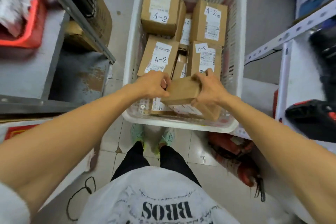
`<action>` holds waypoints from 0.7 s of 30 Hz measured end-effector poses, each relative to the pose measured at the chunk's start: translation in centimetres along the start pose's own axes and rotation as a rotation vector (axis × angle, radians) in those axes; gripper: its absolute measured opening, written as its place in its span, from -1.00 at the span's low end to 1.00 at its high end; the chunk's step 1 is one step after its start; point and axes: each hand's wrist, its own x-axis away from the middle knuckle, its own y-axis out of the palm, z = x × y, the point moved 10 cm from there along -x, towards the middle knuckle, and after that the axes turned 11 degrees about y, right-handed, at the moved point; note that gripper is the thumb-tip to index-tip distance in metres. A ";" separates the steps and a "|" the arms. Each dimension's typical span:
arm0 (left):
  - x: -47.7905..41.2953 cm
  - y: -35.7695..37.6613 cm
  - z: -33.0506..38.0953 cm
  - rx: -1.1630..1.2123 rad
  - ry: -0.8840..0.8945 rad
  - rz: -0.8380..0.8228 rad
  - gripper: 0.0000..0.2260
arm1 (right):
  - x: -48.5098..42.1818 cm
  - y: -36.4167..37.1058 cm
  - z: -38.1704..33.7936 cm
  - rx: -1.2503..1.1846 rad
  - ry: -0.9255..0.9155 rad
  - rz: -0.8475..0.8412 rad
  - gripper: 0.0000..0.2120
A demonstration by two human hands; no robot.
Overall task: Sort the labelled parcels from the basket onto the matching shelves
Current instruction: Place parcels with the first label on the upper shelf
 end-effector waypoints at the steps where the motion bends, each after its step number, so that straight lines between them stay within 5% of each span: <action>1: 0.0 -1.1 0.8 -0.016 0.021 0.009 -0.65 | 0.2 -1.4 -0.1 -0.047 0.011 -0.016 -0.09; 13: 3.3 -16.9 10.6 -0.135 0.253 0.338 -0.56 | 7.1 -16.6 1.2 -0.866 0.035 0.131 -0.30; 18: 5.3 -20.2 14.3 -0.227 0.325 0.392 -0.50 | 9.1 -20.8 -1.1 -0.844 -0.073 0.255 -0.23; 21: 5.4 -19.3 17.1 -0.269 0.391 0.260 -0.22 | 9.9 -23.1 -4.5 -0.709 -0.173 0.257 -0.15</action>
